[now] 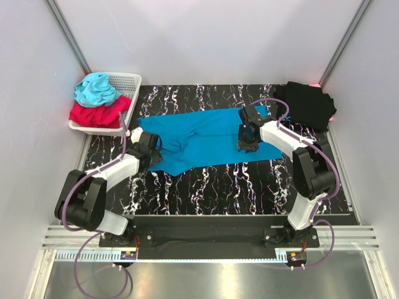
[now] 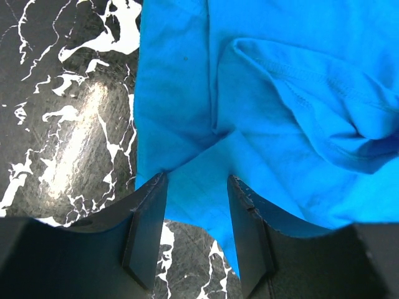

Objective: Fold and stack the t-shirts
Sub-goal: Fold the tshirt

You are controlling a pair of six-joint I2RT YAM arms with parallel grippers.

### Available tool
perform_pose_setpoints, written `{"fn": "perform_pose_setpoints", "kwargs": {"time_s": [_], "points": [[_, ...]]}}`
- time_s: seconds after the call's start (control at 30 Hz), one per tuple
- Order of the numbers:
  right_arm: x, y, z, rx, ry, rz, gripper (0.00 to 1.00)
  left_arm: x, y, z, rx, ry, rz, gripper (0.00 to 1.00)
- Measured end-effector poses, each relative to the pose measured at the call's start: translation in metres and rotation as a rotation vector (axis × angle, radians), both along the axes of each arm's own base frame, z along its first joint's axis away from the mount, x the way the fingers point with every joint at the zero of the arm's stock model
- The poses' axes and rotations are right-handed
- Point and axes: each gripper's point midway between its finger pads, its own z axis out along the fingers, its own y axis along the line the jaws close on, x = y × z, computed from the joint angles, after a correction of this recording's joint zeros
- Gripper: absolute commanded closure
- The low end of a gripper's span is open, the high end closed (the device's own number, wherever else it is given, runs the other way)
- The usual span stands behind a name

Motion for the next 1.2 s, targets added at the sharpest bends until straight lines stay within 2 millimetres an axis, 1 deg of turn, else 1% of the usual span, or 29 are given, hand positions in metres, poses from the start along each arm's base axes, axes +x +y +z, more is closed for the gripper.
{"fn": "perform_pose_setpoints", "kwargs": {"time_s": [0.2, 0.33, 0.5, 0.67, 0.73, 0.9, 1.03, 1.2], "points": [[0.000, 0.000, 0.000, 0.000, 0.001, 0.000, 0.59, 0.001, 0.000, 0.009, -0.007, -0.028, 0.003, 0.51], [0.000, 0.000, 0.000, -0.001, 0.001, 0.000, 0.58, -0.004, 0.004, 0.005, 0.005, -0.005, 0.012, 0.51], [-0.001, -0.001, 0.000, -0.003, 0.003, 0.000, 0.58, -0.010, 0.007, -0.006, 0.026, 0.042, 0.021, 0.51], [-0.002, -0.001, -0.001, -0.007, 0.006, -0.002, 0.58, -0.012, 0.008, -0.014, 0.037, 0.070, 0.025, 0.51], [-0.002, -0.002, -0.001, -0.009, 0.007, -0.002, 0.59, -0.011, 0.008, -0.017, 0.043, 0.079, 0.025, 0.53], [-0.003, -0.003, -0.001, -0.012, 0.010, -0.003, 0.59, -0.004, 0.005, -0.017, 0.034, 0.066, 0.023, 0.61], [-0.003, -0.003, -0.001, -0.013, 0.011, -0.003, 0.59, -0.003, 0.004, -0.017, 0.027, 0.063, 0.020, 0.61], [-0.003, -0.003, -0.001, -0.013, 0.011, -0.003, 0.59, -0.006, 0.004, -0.013, 0.027, 0.065, 0.020, 0.58]]}}
